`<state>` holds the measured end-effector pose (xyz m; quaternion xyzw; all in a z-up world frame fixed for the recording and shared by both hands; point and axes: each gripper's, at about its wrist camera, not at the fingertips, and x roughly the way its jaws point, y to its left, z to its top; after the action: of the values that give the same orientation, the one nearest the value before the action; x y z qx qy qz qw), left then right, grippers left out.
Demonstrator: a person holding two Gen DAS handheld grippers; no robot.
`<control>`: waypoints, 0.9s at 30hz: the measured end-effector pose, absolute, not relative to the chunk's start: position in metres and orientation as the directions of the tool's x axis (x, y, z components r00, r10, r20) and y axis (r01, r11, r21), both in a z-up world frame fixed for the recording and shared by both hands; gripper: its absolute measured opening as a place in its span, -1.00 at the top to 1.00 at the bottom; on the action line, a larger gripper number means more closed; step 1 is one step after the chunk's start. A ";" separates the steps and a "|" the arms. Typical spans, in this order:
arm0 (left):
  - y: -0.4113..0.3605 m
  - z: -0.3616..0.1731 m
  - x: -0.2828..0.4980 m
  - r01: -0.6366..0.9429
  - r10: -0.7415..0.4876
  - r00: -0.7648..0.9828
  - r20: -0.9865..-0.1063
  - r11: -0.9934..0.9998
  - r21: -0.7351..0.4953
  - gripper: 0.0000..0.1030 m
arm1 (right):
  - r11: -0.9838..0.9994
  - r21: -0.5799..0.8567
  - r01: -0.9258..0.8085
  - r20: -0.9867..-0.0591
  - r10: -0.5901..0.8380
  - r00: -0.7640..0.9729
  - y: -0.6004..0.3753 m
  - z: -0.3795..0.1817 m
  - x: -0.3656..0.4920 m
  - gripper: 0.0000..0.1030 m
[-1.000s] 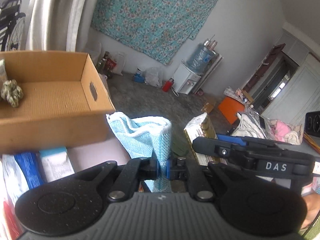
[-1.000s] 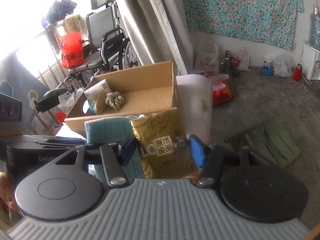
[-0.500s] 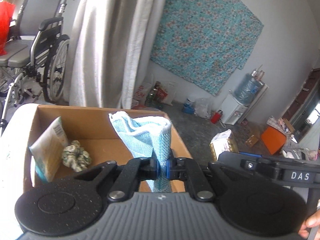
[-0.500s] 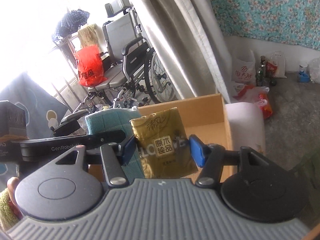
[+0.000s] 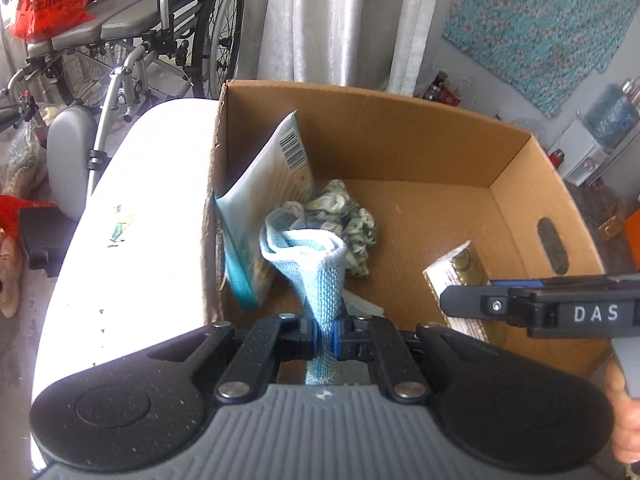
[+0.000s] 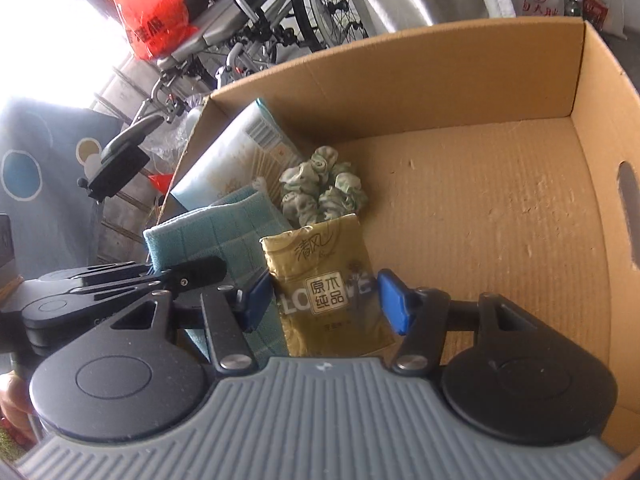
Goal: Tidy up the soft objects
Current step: 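Lower the towel and gold packet into the box and open both tools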
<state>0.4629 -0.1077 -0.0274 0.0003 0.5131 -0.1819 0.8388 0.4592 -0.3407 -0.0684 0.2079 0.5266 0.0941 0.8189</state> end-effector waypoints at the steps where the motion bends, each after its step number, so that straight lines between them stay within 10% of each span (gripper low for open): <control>1: -0.108 -0.027 0.462 0.312 -0.278 0.398 -0.874 0.937 -0.156 0.86 | 0.895 0.439 0.071 -0.830 0.374 0.413 -0.337 -0.074 0.461 -0.10; 9: -0.105 -0.021 0.464 0.357 -0.167 0.388 -0.906 0.934 -0.019 0.81 | 0.910 0.406 0.088 -0.869 0.354 0.346 -0.302 -0.096 0.481 -0.10; 18: -0.112 -0.026 0.456 0.412 -0.202 0.410 -0.890 0.911 -0.016 -0.02 | 0.900 0.418 0.129 -0.881 0.366 0.300 -0.287 -0.121 0.494 -0.14; 27: -0.103 0.003 0.442 0.387 -0.266 0.501 -0.824 0.920 -0.061 -0.26 | 0.869 0.470 0.151 -0.844 0.394 0.363 -0.307 -0.107 0.483 -0.32</control>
<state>0.4425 -0.1030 0.0029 0.0659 0.4622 -0.1890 0.8639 0.4826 -0.3074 -0.1071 0.2436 0.5592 0.0771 0.7887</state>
